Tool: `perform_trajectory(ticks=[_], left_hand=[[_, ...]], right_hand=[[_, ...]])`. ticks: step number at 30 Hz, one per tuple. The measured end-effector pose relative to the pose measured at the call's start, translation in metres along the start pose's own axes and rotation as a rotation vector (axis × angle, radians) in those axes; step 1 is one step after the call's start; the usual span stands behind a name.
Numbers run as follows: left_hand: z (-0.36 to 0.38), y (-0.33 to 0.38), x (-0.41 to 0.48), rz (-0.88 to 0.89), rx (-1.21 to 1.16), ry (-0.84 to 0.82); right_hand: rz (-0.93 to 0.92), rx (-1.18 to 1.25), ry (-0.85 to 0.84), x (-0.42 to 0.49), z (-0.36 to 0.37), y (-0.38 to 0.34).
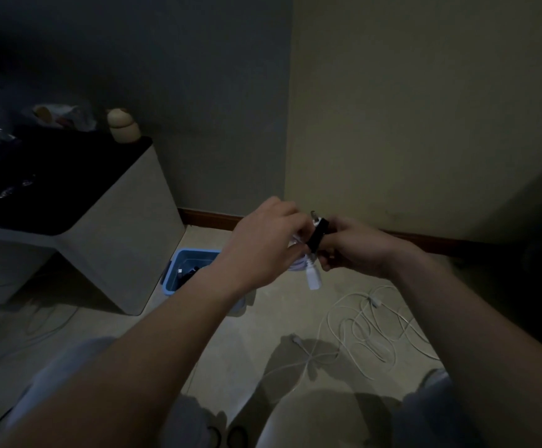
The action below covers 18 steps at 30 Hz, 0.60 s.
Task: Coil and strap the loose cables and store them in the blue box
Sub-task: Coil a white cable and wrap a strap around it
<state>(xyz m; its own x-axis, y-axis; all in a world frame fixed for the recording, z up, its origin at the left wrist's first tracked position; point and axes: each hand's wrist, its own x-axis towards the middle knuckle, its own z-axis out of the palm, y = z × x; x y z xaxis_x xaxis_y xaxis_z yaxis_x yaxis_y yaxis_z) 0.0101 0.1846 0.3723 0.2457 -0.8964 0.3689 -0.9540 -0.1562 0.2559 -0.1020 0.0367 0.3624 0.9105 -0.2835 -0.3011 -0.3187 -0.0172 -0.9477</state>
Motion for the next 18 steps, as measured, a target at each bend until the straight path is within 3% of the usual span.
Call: perform_trajectory(ticks=[8,18], left_hand=[[-0.005,0.0,-0.002,-0.023,-0.014,-0.079],[-0.009,-0.008,-0.015,-0.176,-0.34,-0.122]], right_hand=[[0.081,0.025,-0.012,0.002,-0.001,0.005],[0.11,0.071,-0.068,0.004,0.0,0.006]])
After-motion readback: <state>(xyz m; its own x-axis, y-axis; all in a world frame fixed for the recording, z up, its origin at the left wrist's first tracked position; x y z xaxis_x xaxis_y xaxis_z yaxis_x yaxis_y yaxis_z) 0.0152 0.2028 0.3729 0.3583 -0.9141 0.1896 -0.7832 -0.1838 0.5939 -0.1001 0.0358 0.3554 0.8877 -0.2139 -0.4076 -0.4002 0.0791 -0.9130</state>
